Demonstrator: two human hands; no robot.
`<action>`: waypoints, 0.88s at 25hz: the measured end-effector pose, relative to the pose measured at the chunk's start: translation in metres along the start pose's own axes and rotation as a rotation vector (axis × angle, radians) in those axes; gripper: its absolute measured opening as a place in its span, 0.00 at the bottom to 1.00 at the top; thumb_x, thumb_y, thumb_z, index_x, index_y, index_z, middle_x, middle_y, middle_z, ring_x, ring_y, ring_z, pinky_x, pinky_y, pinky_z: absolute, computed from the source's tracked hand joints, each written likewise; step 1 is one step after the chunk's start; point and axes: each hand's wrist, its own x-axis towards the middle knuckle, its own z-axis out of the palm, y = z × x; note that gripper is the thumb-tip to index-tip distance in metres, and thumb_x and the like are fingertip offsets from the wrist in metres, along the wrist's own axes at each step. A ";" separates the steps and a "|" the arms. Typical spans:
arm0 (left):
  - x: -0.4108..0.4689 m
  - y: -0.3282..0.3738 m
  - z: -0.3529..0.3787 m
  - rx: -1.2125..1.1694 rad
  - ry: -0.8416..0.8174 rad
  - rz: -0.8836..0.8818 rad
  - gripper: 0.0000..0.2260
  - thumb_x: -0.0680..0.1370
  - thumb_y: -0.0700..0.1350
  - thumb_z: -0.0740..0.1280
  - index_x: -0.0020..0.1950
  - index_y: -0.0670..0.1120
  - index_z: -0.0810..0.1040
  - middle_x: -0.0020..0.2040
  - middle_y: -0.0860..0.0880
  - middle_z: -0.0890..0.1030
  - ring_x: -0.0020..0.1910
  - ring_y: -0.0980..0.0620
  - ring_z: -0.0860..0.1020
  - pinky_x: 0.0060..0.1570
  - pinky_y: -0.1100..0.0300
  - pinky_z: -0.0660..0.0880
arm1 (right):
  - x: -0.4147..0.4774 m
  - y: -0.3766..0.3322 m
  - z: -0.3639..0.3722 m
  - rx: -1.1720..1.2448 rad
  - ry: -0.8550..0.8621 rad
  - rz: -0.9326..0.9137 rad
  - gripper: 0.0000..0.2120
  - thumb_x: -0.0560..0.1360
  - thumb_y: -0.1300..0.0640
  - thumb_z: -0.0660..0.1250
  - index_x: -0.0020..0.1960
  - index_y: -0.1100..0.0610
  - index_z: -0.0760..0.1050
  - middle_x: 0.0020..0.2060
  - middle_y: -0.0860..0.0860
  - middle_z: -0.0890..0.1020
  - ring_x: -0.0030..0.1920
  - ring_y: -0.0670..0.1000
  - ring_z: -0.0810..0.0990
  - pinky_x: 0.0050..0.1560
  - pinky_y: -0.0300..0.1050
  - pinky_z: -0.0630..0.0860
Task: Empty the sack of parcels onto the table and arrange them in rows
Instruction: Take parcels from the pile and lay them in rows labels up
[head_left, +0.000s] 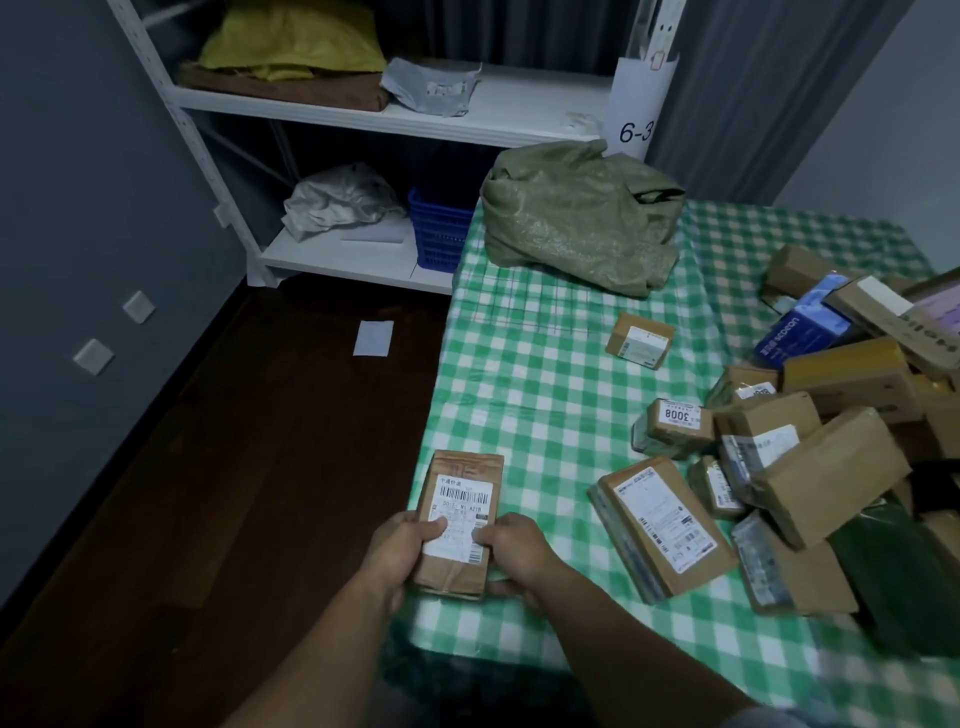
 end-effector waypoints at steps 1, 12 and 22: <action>0.002 -0.005 -0.006 0.012 0.011 -0.012 0.11 0.76 0.37 0.70 0.57 0.38 0.80 0.48 0.40 0.87 0.49 0.38 0.85 0.52 0.43 0.82 | -0.001 0.004 0.007 -0.008 0.011 -0.006 0.04 0.79 0.61 0.65 0.54 0.58 0.75 0.49 0.54 0.86 0.46 0.54 0.85 0.47 0.54 0.85; 0.026 -0.051 -0.034 0.244 0.042 -0.128 0.14 0.69 0.31 0.69 0.55 0.37 0.79 0.51 0.38 0.85 0.49 0.38 0.84 0.53 0.42 0.82 | -0.006 0.032 0.042 -0.252 0.073 0.029 0.09 0.77 0.64 0.63 0.41 0.55 0.69 0.46 0.56 0.80 0.41 0.56 0.77 0.36 0.46 0.76; 0.011 -0.035 -0.026 0.370 0.261 -0.108 0.20 0.68 0.43 0.70 0.59 0.39 0.78 0.56 0.38 0.82 0.53 0.38 0.81 0.54 0.52 0.79 | -0.010 0.037 0.032 -0.299 0.173 0.001 0.09 0.73 0.63 0.66 0.39 0.57 0.65 0.33 0.53 0.68 0.32 0.52 0.66 0.34 0.45 0.64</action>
